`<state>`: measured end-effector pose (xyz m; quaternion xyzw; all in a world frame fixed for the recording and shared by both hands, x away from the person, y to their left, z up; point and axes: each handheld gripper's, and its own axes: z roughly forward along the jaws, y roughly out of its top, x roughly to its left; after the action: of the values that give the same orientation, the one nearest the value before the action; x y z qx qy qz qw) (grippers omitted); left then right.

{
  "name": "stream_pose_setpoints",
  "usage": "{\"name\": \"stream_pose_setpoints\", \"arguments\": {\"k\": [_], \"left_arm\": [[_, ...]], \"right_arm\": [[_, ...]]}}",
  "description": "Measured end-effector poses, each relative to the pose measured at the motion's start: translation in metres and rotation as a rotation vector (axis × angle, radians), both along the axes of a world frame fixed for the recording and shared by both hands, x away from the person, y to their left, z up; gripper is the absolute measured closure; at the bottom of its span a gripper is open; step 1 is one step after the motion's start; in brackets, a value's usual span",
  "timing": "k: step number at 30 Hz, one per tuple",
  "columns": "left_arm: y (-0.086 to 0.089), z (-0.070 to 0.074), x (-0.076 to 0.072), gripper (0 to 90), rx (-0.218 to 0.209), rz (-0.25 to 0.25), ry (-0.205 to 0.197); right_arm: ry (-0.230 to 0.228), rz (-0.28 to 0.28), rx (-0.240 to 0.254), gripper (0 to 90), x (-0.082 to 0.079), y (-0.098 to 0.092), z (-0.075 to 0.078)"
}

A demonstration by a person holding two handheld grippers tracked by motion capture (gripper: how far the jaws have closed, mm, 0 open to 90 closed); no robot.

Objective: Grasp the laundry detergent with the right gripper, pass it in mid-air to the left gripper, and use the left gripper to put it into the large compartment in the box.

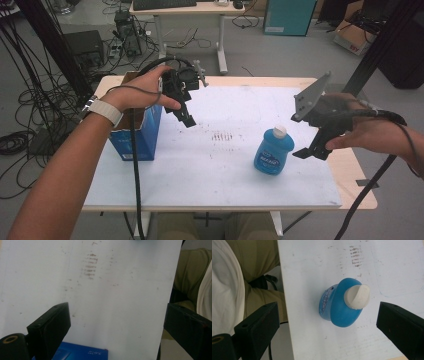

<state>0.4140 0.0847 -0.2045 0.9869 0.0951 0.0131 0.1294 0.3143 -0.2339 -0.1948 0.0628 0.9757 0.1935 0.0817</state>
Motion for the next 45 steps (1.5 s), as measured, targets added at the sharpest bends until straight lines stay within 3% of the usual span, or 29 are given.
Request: {"name": "stream_pose_setpoints", "arguments": {"k": [8,15,27,42,44,45], "left_arm": [[0.0,-0.001,0.0,7.7,0.005,0.0,0.005],[0.0,-0.002,0.001,7.7,0.013,-0.009,-0.013],[0.004,-0.002,0.0,7.7,-0.002,0.014,-0.021],[0.004,-0.004,0.001,7.7,-0.004,0.012,-0.026],[0.004,-0.003,0.002,7.7,0.011,-0.003,-0.023],[0.003,-0.005,0.001,7.7,-0.003,0.011,-0.022]], "right_arm": [[-0.007,-0.008,-0.001,5.4,0.001,-0.001,0.002],[-0.012,-0.017,-0.002,5.9,0.002,-0.003,0.003],[-0.017,-0.042,0.001,6.1,0.005,-0.006,0.0],[-0.012,-0.104,0.011,6.2,0.01,-0.018,-0.006],[-0.01,-0.114,0.012,6.2,0.011,-0.02,-0.005],[-0.009,-0.119,0.011,6.2,0.01,-0.021,-0.005]]}}
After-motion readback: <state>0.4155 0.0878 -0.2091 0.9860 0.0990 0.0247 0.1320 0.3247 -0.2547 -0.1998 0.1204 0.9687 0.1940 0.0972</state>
